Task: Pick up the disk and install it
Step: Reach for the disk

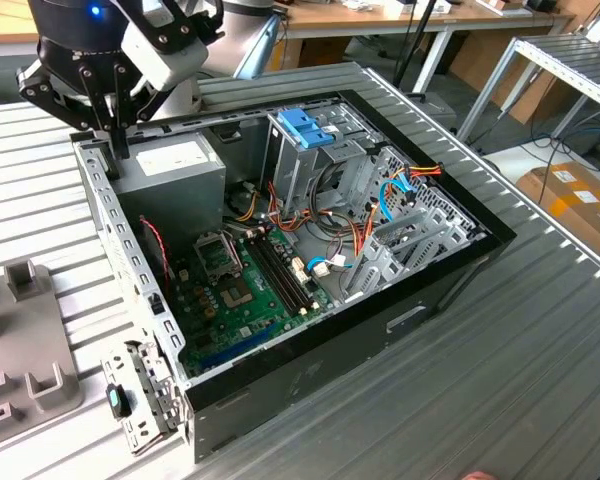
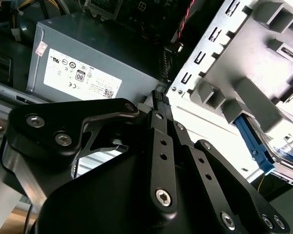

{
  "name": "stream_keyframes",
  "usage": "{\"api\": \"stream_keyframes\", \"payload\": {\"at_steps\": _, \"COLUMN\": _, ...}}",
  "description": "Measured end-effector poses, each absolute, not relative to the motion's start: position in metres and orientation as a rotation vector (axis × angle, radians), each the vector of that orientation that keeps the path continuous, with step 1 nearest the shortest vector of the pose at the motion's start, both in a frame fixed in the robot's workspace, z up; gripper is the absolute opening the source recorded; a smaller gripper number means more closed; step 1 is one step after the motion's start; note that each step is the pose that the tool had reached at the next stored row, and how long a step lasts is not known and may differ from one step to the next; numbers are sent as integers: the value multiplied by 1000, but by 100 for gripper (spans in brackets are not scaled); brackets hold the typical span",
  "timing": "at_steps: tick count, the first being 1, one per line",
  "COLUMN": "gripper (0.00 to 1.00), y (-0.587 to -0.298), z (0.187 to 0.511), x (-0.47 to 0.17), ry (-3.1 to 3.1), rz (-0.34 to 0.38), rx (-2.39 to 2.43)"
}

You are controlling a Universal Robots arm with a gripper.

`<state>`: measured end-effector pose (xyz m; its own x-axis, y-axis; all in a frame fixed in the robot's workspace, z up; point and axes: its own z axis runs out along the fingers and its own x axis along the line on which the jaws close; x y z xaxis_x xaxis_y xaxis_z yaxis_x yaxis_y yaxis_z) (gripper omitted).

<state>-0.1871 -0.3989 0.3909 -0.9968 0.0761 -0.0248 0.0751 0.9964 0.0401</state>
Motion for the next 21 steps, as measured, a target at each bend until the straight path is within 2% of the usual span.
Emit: {"api": "stream_keyframes", "payload": {"at_steps": 21, "gripper": 11, "y": -399, "z": 390, "x": -203, "ry": 3112, "rz": 61, "rx": 118}}
